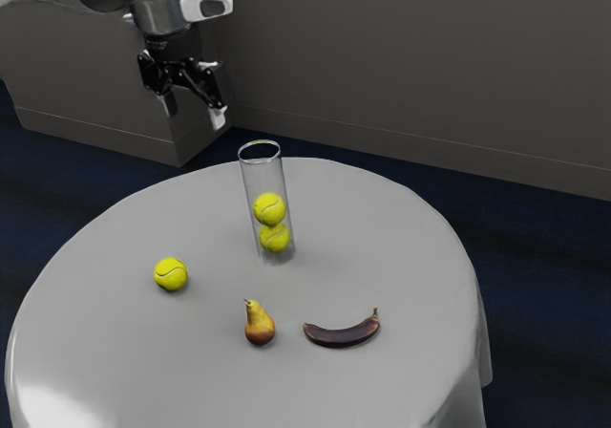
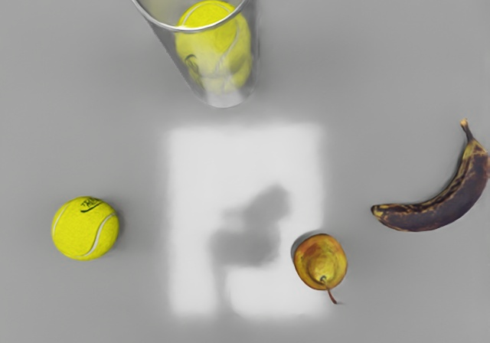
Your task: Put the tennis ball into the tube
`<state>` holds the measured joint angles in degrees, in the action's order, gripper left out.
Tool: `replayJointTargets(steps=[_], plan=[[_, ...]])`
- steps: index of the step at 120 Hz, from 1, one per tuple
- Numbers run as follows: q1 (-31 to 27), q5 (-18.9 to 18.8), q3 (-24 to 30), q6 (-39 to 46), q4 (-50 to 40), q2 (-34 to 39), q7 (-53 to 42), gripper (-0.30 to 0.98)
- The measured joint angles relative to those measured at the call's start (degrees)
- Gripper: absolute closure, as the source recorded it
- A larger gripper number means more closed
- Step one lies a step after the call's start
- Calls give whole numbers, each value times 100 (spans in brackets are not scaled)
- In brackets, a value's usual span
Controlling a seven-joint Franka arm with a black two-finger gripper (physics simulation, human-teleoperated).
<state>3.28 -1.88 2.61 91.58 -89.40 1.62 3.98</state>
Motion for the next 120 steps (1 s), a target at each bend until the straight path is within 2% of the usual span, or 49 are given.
replayJointTargets(steps=[18,32,52,70,100,120], plan=[[0,-18,2,82,71,-6,-6,0],[-225,-26,103,125,-19,30,-6,0],[-463,-33,312,405,-1481,923,-1,0],[-859,-33,325,978,-2689,1269,-1,0],[-1219,-25,300,2371,-4077,1224,12,0],[-1362,10,293,3181,-4261,581,-31,0]])
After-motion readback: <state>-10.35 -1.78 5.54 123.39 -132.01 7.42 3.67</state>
